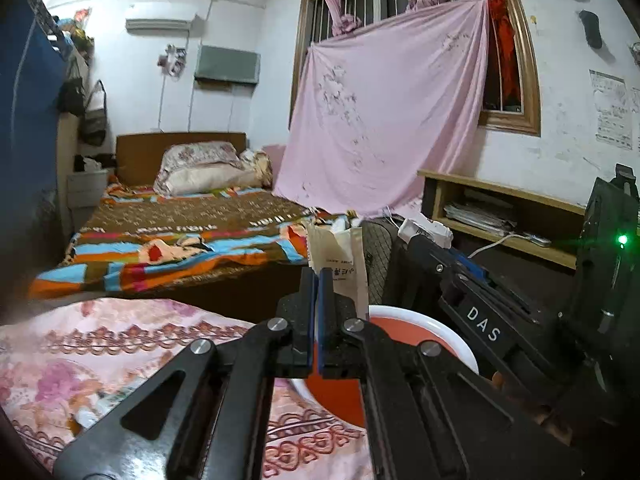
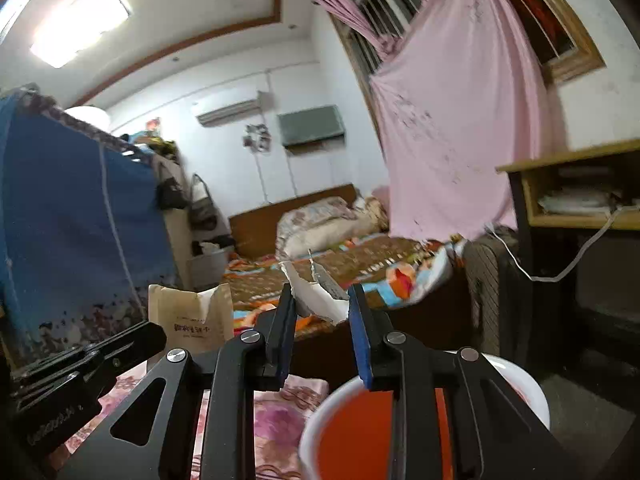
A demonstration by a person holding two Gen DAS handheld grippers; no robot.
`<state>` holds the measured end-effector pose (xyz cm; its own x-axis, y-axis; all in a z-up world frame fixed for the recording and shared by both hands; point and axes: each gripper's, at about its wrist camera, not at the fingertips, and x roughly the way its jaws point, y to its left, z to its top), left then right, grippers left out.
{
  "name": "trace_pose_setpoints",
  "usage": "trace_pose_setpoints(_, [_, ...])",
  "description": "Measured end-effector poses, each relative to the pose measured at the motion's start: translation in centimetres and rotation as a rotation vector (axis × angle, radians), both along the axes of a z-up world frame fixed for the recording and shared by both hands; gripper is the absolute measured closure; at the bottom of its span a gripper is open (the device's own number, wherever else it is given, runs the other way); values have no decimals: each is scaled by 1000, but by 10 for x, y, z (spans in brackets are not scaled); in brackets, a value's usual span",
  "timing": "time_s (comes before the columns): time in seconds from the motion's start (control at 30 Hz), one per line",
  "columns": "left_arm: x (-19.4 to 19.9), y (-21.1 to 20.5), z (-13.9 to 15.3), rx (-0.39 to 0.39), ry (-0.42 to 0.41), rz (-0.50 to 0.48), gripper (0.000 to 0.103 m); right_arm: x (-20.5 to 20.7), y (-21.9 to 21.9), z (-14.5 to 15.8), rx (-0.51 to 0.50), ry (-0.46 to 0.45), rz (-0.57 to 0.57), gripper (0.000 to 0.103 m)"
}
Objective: Collect trash
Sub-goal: 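Carry the sachet and paper scrap over the orange basin with both tools, then open both tools over the basin to drop the sachet and scrap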
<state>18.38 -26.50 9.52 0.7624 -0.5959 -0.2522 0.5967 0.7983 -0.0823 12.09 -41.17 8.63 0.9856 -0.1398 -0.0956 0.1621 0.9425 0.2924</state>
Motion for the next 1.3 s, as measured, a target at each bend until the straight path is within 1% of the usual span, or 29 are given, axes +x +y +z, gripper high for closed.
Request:
trace_pose_setpoints(0.2, [10, -21, -8, 44, 53, -38, 103, 5, -16, -10, 56, 64, -41, 78])
trace_pose_setpoints(0.33, [15, -30, -13, 52, 99, -58, 103, 7, -23, -16, 83, 94, -56, 76])
trace_pose_setpoints(0.43, [21, -34, -15, 50, 139, -76, 103, 7, -25, -17, 99, 111, -60, 75])
trace_pose_setpoints(0.53, [29, -39, -17, 43, 201, -110, 103, 9, -28, -20, 109, 127, -64, 74])
trace_pose_setpoints(0.67, [40, -45, -21, 17, 285, -137, 103, 11, -31, -21, 118, 146, -70, 70])
trace_pose_setpoints(0.77, [45, -42, -23, 5, 316, -131, 103, 12, -32, -22, 122, 157, -70, 64])
trace_pose_setpoints(0.9, [44, -33, -23, 5, 314, -108, 103, 13, -33, -23, 128, 160, -69, 57])
trace_pose_setpoints(1.0, [44, -23, -22, 2, 310, -75, 103, 13, -30, -22, 122, 154, -65, 57])
trace_pose_setpoints(1.07, [44, -13, -20, -10, 299, -45, 99, 13, -27, -21, 113, 148, -60, 55])
trace_pose_setpoints(1.13, [45, -2, -19, -20, 287, -16, 93, 13, -23, -20, 103, 136, -53, 50])
trace_pose_setpoints(1.17, [45, 3, -18, -24, 281, -1, 91, 13, -21, -19, 99, 130, -50, 44])
trace_pose_setpoints(1.2, [44, 11, -17, -28, 272, 19, 89, 12, -19, -18, 94, 119, -46, 35])
trace_pose_setpoints(1.23, [44, 16, -16, -31, 267, 33, 86, 11, -16, -17, 87, 107, -43, 32])
trace_pose_setpoints(1.3, [43, 28, -15, -38, 254, 65, 82, 11, -11, -14, 73, 88, -36, 30])
